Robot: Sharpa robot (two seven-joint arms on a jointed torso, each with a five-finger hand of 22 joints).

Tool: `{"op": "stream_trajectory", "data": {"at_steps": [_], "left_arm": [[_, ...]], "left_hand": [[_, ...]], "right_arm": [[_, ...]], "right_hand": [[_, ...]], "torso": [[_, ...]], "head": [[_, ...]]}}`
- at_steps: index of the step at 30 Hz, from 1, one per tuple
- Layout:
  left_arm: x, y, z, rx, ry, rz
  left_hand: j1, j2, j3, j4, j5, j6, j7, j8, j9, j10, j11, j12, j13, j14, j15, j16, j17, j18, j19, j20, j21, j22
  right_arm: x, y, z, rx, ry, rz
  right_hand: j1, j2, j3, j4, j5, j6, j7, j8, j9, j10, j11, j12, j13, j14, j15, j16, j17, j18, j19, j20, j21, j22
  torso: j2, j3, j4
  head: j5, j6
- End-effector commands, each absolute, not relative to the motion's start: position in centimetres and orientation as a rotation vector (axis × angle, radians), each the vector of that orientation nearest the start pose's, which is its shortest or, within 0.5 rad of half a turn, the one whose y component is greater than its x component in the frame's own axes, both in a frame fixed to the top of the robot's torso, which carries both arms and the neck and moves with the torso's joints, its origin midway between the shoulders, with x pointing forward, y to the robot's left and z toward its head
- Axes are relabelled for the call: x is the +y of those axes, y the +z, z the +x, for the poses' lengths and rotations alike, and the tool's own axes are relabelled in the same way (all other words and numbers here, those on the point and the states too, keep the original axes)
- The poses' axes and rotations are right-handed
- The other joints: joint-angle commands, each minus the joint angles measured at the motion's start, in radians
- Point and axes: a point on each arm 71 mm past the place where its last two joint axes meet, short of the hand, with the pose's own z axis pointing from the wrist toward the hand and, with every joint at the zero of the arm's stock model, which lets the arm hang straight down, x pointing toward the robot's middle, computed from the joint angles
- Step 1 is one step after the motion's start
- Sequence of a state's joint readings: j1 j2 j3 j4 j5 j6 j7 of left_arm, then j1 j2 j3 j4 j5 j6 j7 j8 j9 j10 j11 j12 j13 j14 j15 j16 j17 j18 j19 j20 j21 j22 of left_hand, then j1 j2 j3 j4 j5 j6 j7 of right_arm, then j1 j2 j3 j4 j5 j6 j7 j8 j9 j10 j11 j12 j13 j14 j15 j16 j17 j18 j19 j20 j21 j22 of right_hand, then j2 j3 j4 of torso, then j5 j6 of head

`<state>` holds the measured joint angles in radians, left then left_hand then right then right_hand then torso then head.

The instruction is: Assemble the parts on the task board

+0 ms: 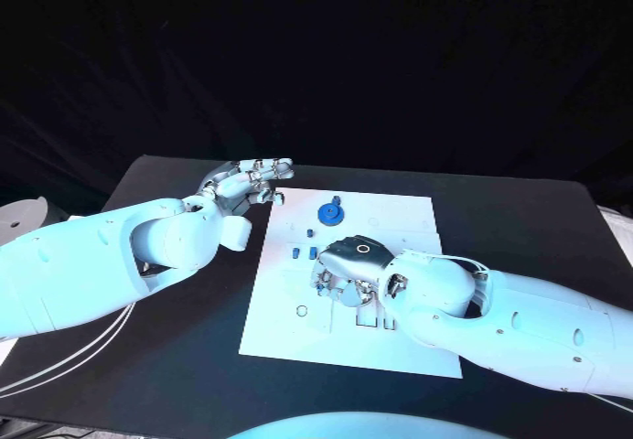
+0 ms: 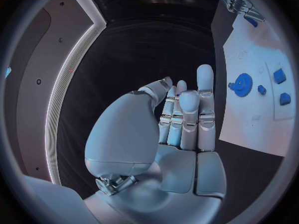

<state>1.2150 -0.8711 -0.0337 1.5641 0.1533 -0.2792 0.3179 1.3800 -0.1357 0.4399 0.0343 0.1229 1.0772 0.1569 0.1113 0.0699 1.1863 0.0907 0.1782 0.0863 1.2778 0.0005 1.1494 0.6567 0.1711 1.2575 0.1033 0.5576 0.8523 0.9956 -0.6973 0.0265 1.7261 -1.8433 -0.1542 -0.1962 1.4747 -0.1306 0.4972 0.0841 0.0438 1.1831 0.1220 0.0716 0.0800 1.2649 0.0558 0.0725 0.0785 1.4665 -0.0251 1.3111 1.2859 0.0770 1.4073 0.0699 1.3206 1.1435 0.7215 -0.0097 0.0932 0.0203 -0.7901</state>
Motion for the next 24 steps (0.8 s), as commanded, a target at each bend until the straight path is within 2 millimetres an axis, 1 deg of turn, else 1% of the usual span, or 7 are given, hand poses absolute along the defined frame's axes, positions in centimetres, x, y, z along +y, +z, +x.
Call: {"op": "stream_trajectory", "data": {"at_steps": [1,8,21,24], "left_arm": [[20.93,-17.32,48.48,1.451,-1.611,-1.309],[20.98,-17.32,48.48,1.451,-1.610,-1.310],[21.03,-17.33,48.49,1.452,-1.611,-1.310],[21.04,-17.33,48.49,1.452,-1.611,-1.310]], "left_hand": [[0.008,0.004,0.001,-0.005,0.002,0.004,0.004,0.003,0.000,-0.005,-0.005,0.005,0.001,-0.007,0.002,-0.006,-0.001,0.012,-0.002,-0.001,-0.006,-0.001],[0.008,0.004,0.001,-0.005,0.002,0.004,0.004,0.003,0.000,-0.005,-0.005,0.005,0.001,-0.007,0.002,-0.006,-0.001,0.012,-0.002,-0.001,-0.006,-0.001],[0.008,0.004,0.001,-0.005,0.003,0.003,0.005,0.003,0.000,-0.007,-0.004,0.006,0.001,-0.007,0.002,-0.006,-0.003,0.012,-0.002,-0.001,-0.006,-0.002],[0.008,0.004,0.001,-0.005,0.003,0.003,0.005,0.003,0.000,-0.007,-0.004,0.006,0.001,-0.007,0.002,-0.006,-0.003,0.012,-0.002,-0.001,-0.006,-0.002]], "right_arm": [[-7.32,-23.19,39.23,1.716,0.746,-0.624],[-7.39,-23.39,39.24,1.738,0.730,-0.634],[-7.32,-22.89,38.84,1.696,0.756,-0.619],[-7.25,-22.80,38.70,1.691,0.763,-0.620]], "right_hand": [[-0.009,0.000,0.004,-0.001,0.005,0.001,0.004,0.003,0.002,-0.001,0.003,-0.006,-0.002,0.060,-0.001,0.006,-0.001,0.009,0.003,0.003,0.000,-0.001],[-0.011,0.000,0.003,-0.001,0.005,0.001,0.004,0.002,0.002,-0.001,0.003,-0.006,-0.002,0.059,0.000,0.006,-0.001,0.009,0.002,0.004,-0.001,-0.002],[-0.012,0.000,0.004,-0.002,0.005,0.002,0.004,0.002,0.002,0.000,0.003,-0.006,-0.002,0.059,0.000,0.006,-0.001,0.009,0.003,0.004,0.000,-0.001],[-0.012,0.000,0.004,-0.002,0.005,0.002,0.004,0.002,0.002,0.000,0.003,-0.006,-0.002,0.059,0.000,0.006,-0.001,0.009,0.003,0.004,0.000,-0.001]], "torso": [[0.000,-0.0005,0.0004],[-0.001,-0.0007,0.0006],[-0.001,-0.0004,0.0013],[0.000,-0.0008,0.0010]], "head": [[0.000,-0.001],[0.003,-0.005],[0.003,-0.005],[0.004,-0.006]]}}
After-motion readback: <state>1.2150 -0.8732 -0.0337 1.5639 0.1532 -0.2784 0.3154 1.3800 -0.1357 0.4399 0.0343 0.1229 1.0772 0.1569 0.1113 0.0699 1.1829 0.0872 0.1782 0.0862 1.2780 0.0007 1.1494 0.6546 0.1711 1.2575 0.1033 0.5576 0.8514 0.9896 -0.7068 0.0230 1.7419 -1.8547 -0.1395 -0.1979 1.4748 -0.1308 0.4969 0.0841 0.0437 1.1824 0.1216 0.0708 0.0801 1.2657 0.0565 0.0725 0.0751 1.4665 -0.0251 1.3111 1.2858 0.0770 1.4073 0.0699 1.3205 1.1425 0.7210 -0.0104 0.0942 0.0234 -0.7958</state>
